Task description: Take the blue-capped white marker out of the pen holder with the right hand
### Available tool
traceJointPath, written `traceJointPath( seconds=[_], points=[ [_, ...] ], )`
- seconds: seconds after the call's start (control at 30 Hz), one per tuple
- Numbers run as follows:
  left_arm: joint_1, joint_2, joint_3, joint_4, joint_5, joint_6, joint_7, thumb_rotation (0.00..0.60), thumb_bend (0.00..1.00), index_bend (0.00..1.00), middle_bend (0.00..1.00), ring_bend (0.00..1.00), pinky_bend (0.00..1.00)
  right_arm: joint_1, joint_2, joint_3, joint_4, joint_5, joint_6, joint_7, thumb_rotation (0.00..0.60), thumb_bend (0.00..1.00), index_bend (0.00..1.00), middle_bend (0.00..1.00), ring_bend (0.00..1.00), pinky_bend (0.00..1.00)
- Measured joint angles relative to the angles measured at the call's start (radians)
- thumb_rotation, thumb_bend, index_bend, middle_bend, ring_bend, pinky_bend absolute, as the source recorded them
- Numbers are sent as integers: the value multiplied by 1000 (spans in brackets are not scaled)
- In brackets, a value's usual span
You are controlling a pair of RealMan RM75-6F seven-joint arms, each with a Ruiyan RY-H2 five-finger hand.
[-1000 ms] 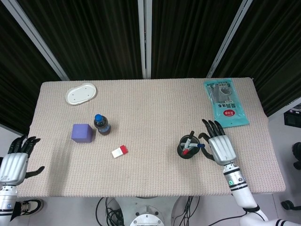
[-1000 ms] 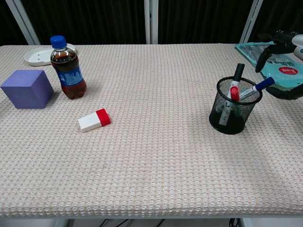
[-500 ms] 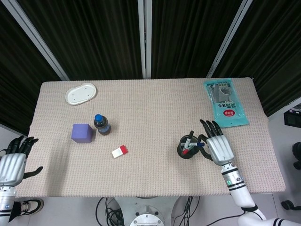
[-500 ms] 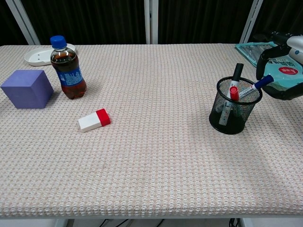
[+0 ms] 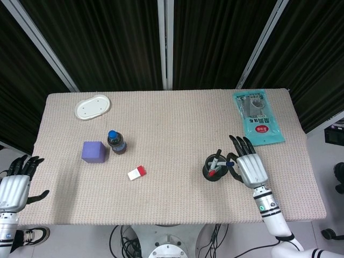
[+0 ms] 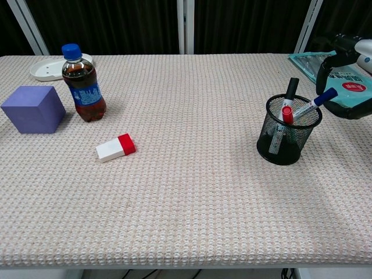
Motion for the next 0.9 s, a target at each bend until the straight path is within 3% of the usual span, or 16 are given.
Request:
traceJointPath(
  seconds=[0.6, 0.9],
  points=[
    [0, 2, 0, -9, 15, 11, 3, 600, 130, 172, 120, 0, 76, -69, 133, 1, -126, -131, 185, 48, 600, 352, 722, 21, 0, 0],
    [1, 1, 1, -4, 10, 7, -2, 600, 129, 172, 120, 0, 76, -87, 155, 28, -102, -79, 198, 71, 600, 354, 732, 26, 0, 0]
  ],
)
